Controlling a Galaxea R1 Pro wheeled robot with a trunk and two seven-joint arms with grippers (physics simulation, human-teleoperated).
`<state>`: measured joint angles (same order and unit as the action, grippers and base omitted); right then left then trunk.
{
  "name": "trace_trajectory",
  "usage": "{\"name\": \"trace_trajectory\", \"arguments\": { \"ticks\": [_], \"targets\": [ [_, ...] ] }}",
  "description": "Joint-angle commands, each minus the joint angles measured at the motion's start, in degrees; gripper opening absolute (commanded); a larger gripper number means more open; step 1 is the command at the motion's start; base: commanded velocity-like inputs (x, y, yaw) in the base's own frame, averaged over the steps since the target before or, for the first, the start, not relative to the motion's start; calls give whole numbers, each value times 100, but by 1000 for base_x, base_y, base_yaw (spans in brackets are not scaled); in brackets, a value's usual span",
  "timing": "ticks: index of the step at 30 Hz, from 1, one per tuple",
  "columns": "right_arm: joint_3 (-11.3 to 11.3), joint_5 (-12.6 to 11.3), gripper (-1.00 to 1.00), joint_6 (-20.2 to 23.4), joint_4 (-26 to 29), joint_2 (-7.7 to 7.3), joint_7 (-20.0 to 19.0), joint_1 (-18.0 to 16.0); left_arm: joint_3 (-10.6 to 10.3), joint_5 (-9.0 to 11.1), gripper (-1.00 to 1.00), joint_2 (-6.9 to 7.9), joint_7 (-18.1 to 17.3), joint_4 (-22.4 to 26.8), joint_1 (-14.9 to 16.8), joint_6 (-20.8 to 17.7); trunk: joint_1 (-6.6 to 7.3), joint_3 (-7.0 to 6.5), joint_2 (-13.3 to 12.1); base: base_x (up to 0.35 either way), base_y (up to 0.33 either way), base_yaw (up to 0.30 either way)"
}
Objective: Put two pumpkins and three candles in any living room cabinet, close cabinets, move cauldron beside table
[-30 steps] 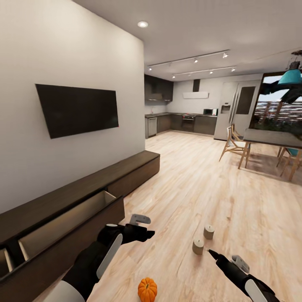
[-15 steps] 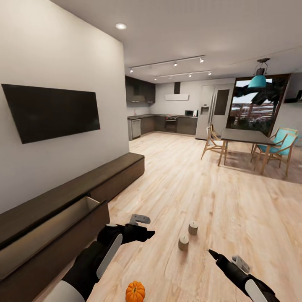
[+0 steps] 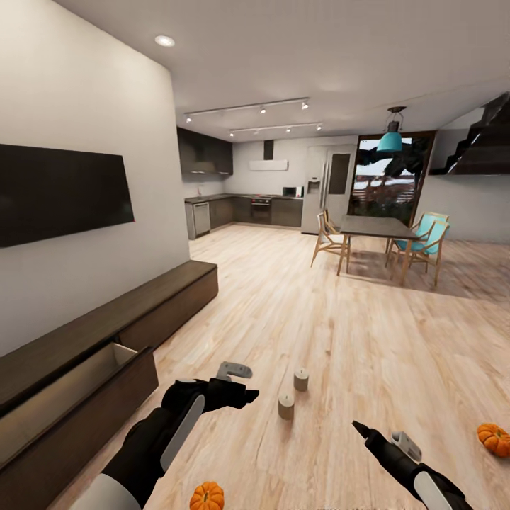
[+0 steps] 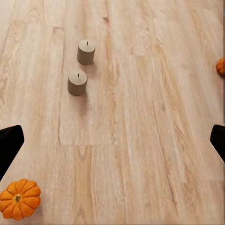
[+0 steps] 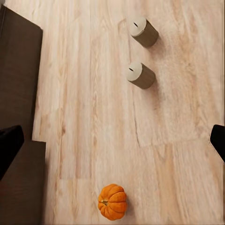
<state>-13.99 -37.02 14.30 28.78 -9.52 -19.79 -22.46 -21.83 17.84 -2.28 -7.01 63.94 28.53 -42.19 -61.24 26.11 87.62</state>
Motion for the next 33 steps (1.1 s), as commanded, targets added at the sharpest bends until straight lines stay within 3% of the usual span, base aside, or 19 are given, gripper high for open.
{"name": "trace_trajectory", "arguments": {
  "ticks": [1,21,33],
  "targets": [
    [-38,-48,100,61,3,3,-17,-4,4,-10,100,3,-20,5,3,-26,0,13,4,0,0,-131],
    [-69,-61,100,91,5,-15,-14,-4,3,-17,100,8,-19,2,3,-25,0,191,4,0,0,-24],
    [-49,-68,100,24,2,-14,-68,-4,3,-18,100,8,-19,4,3,-24,0,229,4,0,0,-137]
  ]
}}
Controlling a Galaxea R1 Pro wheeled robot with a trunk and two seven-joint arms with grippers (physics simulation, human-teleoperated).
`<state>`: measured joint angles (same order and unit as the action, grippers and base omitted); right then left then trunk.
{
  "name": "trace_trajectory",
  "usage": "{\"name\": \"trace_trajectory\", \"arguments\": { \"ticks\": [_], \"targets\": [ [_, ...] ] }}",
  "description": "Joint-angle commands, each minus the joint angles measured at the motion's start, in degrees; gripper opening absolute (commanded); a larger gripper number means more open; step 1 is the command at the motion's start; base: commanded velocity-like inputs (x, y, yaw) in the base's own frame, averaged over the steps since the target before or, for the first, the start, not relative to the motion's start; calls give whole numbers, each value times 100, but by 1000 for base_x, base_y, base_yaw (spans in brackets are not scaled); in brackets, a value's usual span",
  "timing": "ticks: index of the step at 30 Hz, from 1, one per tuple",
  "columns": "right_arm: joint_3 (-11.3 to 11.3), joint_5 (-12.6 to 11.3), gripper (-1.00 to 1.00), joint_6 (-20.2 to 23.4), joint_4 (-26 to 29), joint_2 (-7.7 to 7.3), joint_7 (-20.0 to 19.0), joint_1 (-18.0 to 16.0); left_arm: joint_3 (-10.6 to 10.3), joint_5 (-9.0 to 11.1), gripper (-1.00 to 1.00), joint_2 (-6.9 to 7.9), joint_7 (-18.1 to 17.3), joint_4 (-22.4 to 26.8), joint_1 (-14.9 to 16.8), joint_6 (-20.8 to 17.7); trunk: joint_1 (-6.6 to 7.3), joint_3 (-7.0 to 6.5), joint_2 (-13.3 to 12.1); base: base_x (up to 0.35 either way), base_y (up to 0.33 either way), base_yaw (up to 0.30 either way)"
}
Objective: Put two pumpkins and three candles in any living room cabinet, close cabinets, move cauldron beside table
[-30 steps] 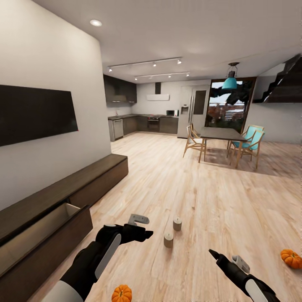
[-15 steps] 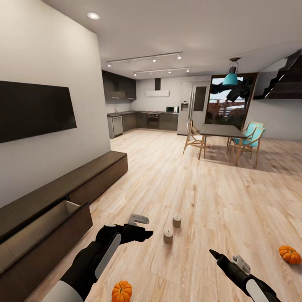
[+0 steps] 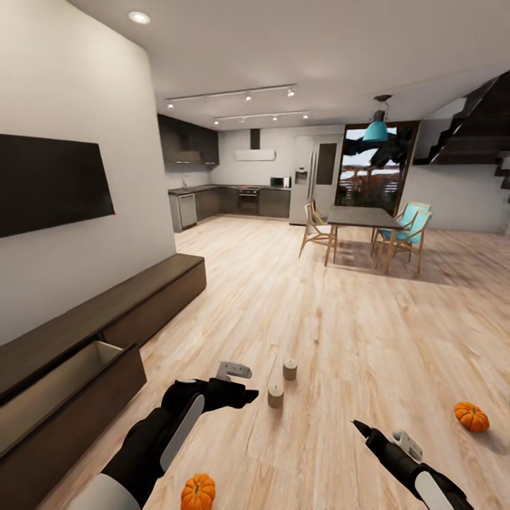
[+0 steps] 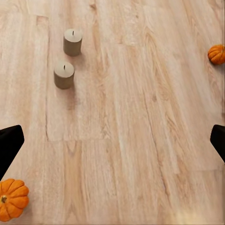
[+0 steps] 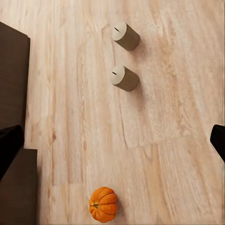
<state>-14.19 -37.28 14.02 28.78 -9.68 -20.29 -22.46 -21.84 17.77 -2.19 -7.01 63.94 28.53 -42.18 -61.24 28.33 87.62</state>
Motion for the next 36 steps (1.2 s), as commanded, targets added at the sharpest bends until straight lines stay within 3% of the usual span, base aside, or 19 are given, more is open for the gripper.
{"name": "trace_trajectory", "arguments": {
  "ticks": [1,25,36],
  "targets": [
    [-29,-42,100,52,1,2,-20,-4,4,-10,100,-1,-19,5,3,-26,0,7,3,0,0,-267],
    [-28,-32,100,48,-4,-7,-47,-4,4,-23,100,-1,-2,-2,3,-21,0,7,3,16,-11,-288],
    [16,44,100,-113,-4,13,1,-4,4,-28,100,-1,14,-4,3,-19,0,7,3,219,-154,-64]
  ]
}}
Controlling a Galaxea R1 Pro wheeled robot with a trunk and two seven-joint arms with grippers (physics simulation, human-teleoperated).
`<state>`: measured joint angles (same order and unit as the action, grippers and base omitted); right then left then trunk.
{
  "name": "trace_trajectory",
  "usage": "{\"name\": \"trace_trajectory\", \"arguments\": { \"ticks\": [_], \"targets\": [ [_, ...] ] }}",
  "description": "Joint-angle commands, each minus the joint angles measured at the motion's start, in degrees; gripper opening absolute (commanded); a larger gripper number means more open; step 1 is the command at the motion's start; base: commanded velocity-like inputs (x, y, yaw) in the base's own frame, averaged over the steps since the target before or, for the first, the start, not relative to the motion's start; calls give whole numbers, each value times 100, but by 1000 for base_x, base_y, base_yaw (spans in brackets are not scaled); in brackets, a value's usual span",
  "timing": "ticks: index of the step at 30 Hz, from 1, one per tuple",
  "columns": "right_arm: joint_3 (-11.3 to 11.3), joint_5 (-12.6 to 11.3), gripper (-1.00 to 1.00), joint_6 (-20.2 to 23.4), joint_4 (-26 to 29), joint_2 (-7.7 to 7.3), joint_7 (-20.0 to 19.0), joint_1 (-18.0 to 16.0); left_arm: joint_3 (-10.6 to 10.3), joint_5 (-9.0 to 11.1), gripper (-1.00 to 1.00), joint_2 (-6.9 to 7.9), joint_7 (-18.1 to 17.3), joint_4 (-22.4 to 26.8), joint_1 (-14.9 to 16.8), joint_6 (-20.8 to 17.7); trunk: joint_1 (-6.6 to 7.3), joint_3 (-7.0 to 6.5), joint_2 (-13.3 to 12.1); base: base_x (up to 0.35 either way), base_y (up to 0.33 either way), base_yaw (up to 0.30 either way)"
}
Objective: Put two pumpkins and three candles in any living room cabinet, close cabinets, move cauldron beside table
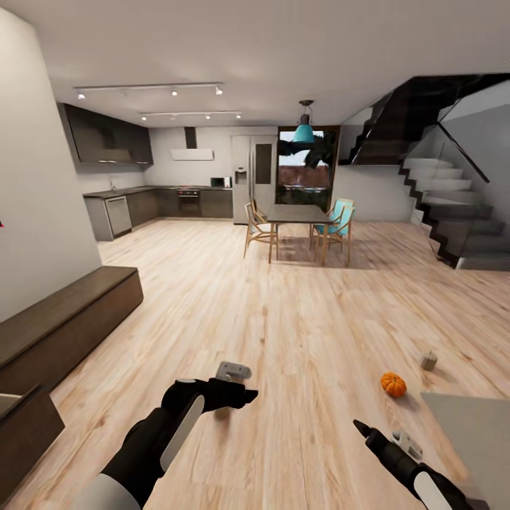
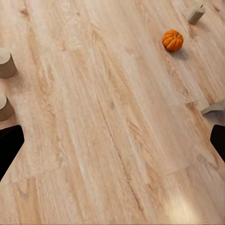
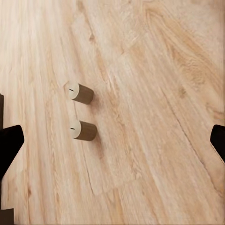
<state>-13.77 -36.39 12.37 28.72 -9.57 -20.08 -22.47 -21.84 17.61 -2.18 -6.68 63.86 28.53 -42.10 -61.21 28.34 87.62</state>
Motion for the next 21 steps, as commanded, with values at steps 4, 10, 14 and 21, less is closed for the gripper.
{"name": "trace_trajectory", "arguments": {
  "ticks": [4,10,14,21],
  "targets": [
    [-17,-44,100,27,2,7,-17,-3,4,-12,100,-1,-18,4,4,-27,-2,6,3,245,-177,-3],
    [-25,-58,100,21,11,8,-28,-3,4,-19,100,-1,-14,-3,4,3,-2,6,3,288,-83,-1],
    [-26,-54,100,17,13,8,-25,-3,4,-20,100,-1,-14,-4,4,39,-2,6,3,309,-10,0],
    [-14,-51,100,15,11,10,-16,-3,4,-21,100,-1,-15,-5,4,51,-2,6,3,312,-2,0]
  ]
}}
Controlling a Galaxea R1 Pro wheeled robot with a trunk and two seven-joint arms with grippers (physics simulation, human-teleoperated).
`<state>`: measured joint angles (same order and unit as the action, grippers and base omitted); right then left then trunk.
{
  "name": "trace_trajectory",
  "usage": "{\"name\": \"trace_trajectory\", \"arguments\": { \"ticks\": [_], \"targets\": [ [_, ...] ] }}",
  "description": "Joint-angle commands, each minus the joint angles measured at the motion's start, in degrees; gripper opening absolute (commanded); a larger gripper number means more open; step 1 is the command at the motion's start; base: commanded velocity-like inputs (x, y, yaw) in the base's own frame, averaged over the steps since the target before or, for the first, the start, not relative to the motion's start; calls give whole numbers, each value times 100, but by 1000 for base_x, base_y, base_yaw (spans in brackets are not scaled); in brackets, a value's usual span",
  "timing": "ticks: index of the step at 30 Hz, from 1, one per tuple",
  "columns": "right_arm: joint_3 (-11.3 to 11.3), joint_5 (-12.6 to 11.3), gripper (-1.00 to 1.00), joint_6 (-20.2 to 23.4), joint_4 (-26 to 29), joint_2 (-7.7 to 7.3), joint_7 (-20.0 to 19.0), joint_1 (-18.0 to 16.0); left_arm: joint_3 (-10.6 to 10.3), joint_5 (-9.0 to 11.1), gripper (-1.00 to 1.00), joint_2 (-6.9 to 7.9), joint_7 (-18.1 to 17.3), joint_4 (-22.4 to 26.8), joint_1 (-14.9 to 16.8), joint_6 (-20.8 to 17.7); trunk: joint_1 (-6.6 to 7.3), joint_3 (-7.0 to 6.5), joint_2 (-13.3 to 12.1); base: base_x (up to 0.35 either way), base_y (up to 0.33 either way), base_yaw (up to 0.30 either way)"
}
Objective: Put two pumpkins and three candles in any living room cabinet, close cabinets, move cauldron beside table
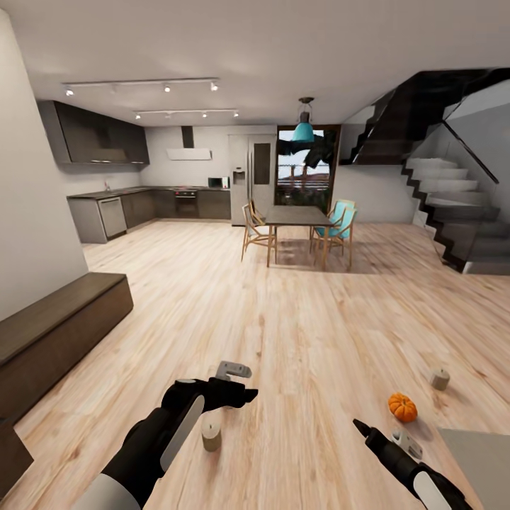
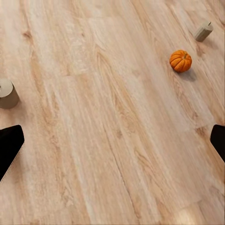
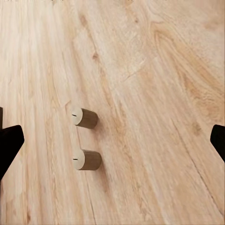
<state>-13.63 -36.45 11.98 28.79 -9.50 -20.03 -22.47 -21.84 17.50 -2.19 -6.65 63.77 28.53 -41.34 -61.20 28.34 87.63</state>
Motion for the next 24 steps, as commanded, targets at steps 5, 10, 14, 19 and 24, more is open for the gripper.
{"name": "trace_trajectory", "arguments": {
  "ticks": [5,10,14,19,24],
  "targets": [
    [-19,-41,100,53,5,8,-19,-3,4,-10,100,-3,-19,-5,4,-25,-3,6,3,312,0,0],
    [-12,-38,100,51,8,9,-13,-3,4,2,100,-14,-14,-139,4,-24,-3,6,3,312,0,1],
    [-9,-38,100,54,6,9,-9,-3,4,5,100,-24,-7,-182,4,-24,-3,8,3,313,0,55],
    [-8,-38,100,58,4,9,-5,-3,4,16,100,-39,10,-439,4,-18,-3,18,3,312,-43,110],
    [-7,-38,100,59,3,9,-8,-3,53,25,100,-49,26,-1005,5,-15,-3,21,3,312,-91,26]
  ]
}}
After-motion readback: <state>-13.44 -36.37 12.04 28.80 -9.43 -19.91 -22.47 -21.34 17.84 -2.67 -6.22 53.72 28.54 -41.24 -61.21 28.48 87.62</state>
